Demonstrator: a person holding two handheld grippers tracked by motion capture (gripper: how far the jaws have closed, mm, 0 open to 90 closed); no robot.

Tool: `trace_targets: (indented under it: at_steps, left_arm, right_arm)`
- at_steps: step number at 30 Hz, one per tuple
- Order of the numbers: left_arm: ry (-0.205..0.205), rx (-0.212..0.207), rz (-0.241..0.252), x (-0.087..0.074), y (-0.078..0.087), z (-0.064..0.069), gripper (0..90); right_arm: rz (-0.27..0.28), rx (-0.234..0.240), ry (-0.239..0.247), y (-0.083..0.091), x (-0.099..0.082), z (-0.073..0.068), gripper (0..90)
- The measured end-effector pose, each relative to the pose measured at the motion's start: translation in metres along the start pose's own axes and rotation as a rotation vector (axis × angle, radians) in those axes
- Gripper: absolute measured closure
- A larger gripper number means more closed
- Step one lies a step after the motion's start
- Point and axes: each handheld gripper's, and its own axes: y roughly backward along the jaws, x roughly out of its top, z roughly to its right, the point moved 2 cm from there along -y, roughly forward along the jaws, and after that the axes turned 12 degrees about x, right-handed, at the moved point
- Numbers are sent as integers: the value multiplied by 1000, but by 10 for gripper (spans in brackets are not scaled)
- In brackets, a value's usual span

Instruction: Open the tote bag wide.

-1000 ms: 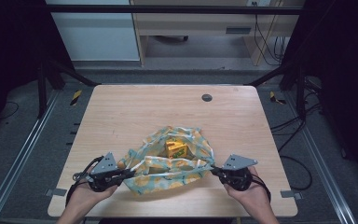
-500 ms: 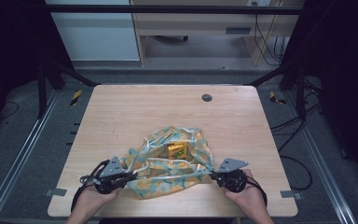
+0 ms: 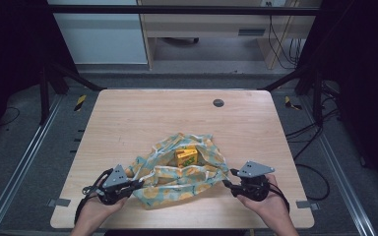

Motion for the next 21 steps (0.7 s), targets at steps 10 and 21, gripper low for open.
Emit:
trace_targets:
  at_steps: [10, 21]
  left_arm:
    - [-4, 7, 14, 1, 1, 1, 884]
    - [-14, 16, 21, 4, 1, 3, 884]
  right_arm:
    - [-6, -45, 62, 27, 28, -5, 220]
    - [-59, -6, 79, 10, 70, 11, 132]
